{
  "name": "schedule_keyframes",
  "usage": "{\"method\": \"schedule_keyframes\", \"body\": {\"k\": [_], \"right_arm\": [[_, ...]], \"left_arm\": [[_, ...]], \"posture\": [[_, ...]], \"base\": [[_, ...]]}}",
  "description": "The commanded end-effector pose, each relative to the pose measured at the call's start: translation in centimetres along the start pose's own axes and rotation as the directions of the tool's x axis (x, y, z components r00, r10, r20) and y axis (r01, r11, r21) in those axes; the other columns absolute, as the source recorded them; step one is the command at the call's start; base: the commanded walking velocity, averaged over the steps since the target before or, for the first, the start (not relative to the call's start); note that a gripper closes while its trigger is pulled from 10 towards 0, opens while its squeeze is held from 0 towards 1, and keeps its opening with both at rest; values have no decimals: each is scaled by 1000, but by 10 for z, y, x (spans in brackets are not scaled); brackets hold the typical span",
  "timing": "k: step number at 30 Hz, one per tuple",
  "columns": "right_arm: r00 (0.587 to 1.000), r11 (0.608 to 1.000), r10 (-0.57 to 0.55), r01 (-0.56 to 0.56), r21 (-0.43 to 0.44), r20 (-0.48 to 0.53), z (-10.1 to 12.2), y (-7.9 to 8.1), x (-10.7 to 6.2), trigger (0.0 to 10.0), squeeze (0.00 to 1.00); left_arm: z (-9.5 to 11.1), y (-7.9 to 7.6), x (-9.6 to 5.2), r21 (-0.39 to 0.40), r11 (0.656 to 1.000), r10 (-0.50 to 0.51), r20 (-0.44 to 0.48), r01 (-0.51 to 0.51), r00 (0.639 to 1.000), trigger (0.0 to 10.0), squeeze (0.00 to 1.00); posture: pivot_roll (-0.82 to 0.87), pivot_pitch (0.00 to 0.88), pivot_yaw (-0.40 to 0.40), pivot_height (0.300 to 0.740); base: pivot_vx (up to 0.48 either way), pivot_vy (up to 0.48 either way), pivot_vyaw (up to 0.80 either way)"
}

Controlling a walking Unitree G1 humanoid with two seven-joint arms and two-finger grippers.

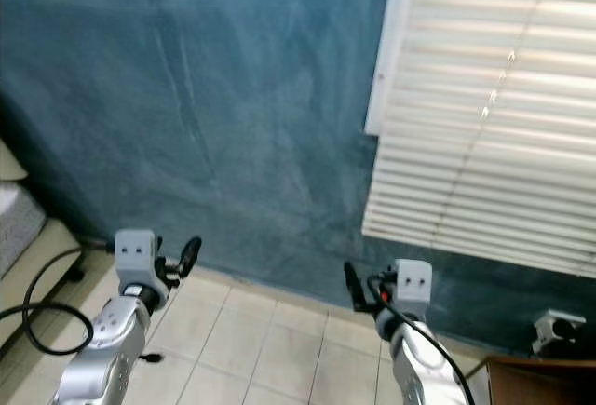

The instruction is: Clean up the room

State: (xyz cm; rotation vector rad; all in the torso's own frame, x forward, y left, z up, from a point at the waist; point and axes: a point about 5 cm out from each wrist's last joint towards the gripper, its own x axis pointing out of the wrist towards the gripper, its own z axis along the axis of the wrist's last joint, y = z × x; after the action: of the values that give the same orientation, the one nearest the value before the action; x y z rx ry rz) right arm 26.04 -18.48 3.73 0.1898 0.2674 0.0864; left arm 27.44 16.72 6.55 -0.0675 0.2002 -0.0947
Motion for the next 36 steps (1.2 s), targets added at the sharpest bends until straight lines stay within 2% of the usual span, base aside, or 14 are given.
{"method": "schedule_keyframes", "body": {"k": [1,7,13,17,18,19,20,21,22,27,28,29,30,36], "right_arm": [[1000,1000,0,-1,-15,-11,-2,-2,-1,10000,0],[1000,999,-21,21,-35,-22,-3,-6,-1,10000,0],[999,998,-25,23,-52,-42,-8,-13,-3,10000,0],[999,998,-16,13,-66,-45,-5,-14,0,10000,0],[999,998,-15,13,-68,-42,-4,-14,1,10000,0],[999,998,-12,10,-69,-37,-3,-14,1,10000,0],[999,998,-12,10,-69,-37,-3,-14,1,10000,0],[1000,998,-5,4,-64,-29,-2,-14,2,10000,0],[1000,997,-2,0,-73,-20,-1,-14,2,10000,1000],[1000,998,12,-12,-64,-1,0,-14,4,10000,1000],[1000,998,15,-15,-61,0,0,-13,4,10000,1000],[1000,998,19,-19,-59,0,0,-13,5,10000,1000],[1000,998,29,-29,-60,2,0,-11,5,10000,1000],[998,997,60,-60,-55,6,-1,-5,6,10000,1000]], "left_arm": [[-3,5,-3,-7,1000,18,-13,-18,1000,10000,0],[-5,11,-4,-24,999,38,-6,-38,999,10000,0],[-7,8,-10,28,997,71,6,-71,997,10000,0],[-10,7,-9,28,996,90,-2,-90,996,10000,0],[-11,6,-9,0,996,91,-6,-91,996,10000,0],[-11,6,-9,4,995,101,-6,-101,995,10000,478],[-11,6,-9,4,995,101,-6,-101,995,10000,478],[-10,7,-9,-26,993,114,0,-114,994,10000,1000],[-8,9,-9,2,992,123,9,-123,992,10000,1000],[1,7,-6,61,992,110,49,-113,993,10000,1000],[3,5,-6,69,993,96,58,-100,994,10000,369],[5,4,-6,79,992,90,67,-95,994,10000,369],[7,5,-6,102,990,93,79,-101,993,10000,0],[6,8,-6,114,985,121,65,-128,990,10000,0]], "posture": [[37,0,35,740],[46,0,20,740],[61,0,-12,740],[64,0,-22,740],[64,0,-22,740],[67,0,-25,740],[67,0,-25,740],[70,0,-26,740],[74,0,-27,740],[83,0,-25,740],[83,0,-25,740],[83,0,-25,740],[84,0,-23,740],[93,0,-23,740]], "base": [[0,-277,688],[0,0,685],[0,0,688],[0,0,688],[0,0,688],[0,0,688],[0,0,688],[0,0,688],[0,0,669],[0,0,670],[0,0,675],[0,0,675],[0,0,675],[0,0,673]]}}
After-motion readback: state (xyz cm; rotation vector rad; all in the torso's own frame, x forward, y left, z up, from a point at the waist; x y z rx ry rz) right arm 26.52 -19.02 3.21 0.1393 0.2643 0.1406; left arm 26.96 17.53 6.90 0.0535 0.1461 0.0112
